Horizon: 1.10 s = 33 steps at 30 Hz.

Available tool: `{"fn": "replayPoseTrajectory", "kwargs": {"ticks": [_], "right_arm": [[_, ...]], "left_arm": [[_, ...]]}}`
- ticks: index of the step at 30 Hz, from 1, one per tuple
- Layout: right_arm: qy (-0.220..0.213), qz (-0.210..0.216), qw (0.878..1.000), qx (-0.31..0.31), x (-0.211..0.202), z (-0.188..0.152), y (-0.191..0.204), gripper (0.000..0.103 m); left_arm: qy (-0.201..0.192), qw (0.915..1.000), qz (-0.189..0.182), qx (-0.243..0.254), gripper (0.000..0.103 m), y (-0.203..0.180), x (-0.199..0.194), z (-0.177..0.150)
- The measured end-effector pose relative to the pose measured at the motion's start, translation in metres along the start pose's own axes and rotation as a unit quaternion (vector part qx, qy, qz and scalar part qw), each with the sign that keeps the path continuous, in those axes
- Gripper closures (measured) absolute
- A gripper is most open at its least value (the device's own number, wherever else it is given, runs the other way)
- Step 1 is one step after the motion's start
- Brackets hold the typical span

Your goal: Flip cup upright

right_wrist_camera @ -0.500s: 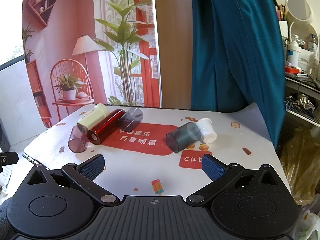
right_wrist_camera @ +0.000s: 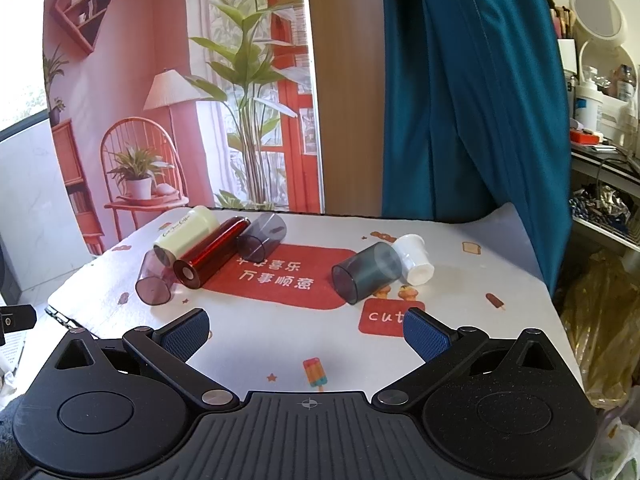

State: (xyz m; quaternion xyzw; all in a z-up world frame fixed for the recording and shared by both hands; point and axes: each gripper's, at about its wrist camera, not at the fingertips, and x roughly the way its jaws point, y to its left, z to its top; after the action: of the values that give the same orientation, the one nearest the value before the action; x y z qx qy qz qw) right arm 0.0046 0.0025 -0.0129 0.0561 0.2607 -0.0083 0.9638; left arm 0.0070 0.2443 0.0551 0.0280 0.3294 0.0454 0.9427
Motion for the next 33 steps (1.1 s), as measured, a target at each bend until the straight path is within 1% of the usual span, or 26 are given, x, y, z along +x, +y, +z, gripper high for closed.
{"fn": "replayPoseTrajectory", "kwargs": {"ticks": [33], "right_arm": [[0.009,-0.001,1.000,0.001,0.0044,-0.0020,0.0003,0.000]], "left_arm": [[0.005,0.9999,-0.005,-0.008,0.000,0.0019,0.0024,0.0005]]}}
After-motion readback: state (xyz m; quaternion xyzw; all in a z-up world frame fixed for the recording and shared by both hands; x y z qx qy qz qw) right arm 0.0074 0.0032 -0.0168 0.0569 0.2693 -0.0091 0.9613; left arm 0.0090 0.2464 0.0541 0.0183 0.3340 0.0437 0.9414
